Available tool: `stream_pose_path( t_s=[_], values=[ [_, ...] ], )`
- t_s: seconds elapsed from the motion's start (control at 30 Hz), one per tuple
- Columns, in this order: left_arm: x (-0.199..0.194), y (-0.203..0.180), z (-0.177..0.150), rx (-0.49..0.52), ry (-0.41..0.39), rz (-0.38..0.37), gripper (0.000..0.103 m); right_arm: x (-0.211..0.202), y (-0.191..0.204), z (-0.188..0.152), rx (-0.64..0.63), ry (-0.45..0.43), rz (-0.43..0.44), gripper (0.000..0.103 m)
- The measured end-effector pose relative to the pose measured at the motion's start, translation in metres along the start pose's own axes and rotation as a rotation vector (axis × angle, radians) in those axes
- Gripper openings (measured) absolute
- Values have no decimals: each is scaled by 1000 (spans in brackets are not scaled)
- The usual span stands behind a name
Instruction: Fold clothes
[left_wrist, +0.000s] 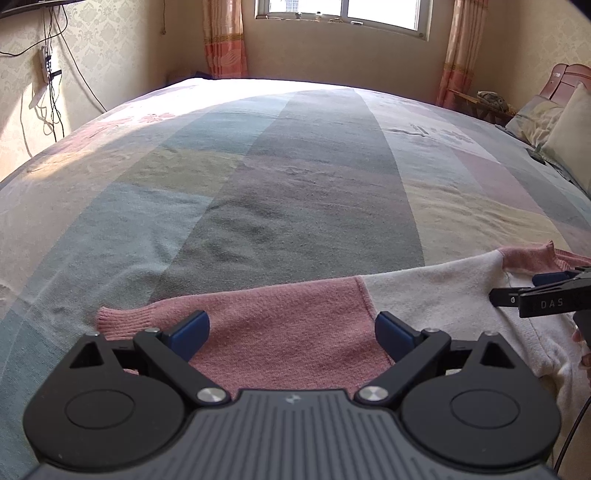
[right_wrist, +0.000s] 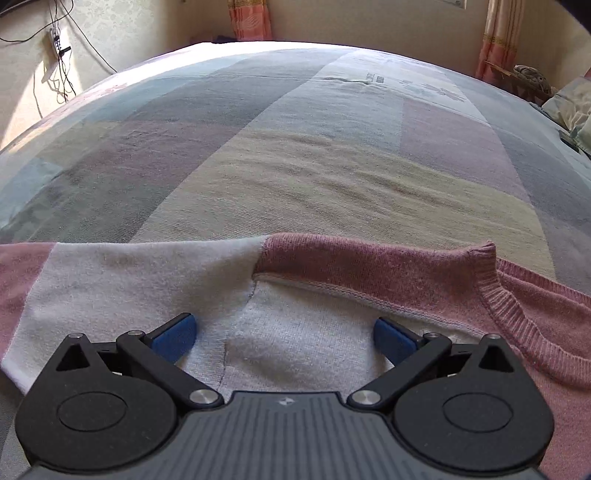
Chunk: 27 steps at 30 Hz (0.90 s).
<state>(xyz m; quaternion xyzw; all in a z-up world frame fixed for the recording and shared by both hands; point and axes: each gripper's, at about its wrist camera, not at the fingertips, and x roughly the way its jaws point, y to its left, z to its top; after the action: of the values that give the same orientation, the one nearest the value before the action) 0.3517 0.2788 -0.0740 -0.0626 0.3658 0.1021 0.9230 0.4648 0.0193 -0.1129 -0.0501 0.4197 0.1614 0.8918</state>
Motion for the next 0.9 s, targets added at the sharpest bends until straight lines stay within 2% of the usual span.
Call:
stream_pose_path(
  t_s=[0.07,0.13,0.2,0.33,0.37,0.4,0.47,0.5,0.53,0.63,0.67,0.77,0.9],
  values=[
    [-1,1,0,0,-6,-9,96,-5,2,4,13,23,-3,103],
    [-4,2,1,-5,-11,-13,96,-25,8,1,0,11,40,103],
    [-6,4,1,-11,-15,-15,96,-42,22,-8,-47,-10,45,103],
    [-12,5,2,-11,-26,-14,96,-39,56,-33,-137,43,-45,103],
    [-14,5,2,-10,-31,-15,96,-41,63,-39,-136,25,-69,103],
    [-15,5,3,-9,-36,-16,96,-46,70,-41,-145,22,-52,103],
    [-18,6,3,-10,-43,-27,96,-58,81,-42,-196,32,36,103],
    [-18,7,4,-11,-45,-27,96,-67,85,-42,-233,19,95,103],
    [-19,7,4,-14,-47,-28,96,-75,87,-42,-255,-2,115,103],
    [-21,10,4,-25,-48,-26,96,-95,76,-42,-215,-26,41,103],
    [-22,11,4,-28,-52,-27,96,-100,68,-45,-181,-24,43,103],
    [-26,12,5,-32,-60,-28,96,-111,51,-61,-94,-15,95,103],
    [-30,11,5,-30,-72,-29,96,-99,58,-93,-78,10,147,103]
  ],
)
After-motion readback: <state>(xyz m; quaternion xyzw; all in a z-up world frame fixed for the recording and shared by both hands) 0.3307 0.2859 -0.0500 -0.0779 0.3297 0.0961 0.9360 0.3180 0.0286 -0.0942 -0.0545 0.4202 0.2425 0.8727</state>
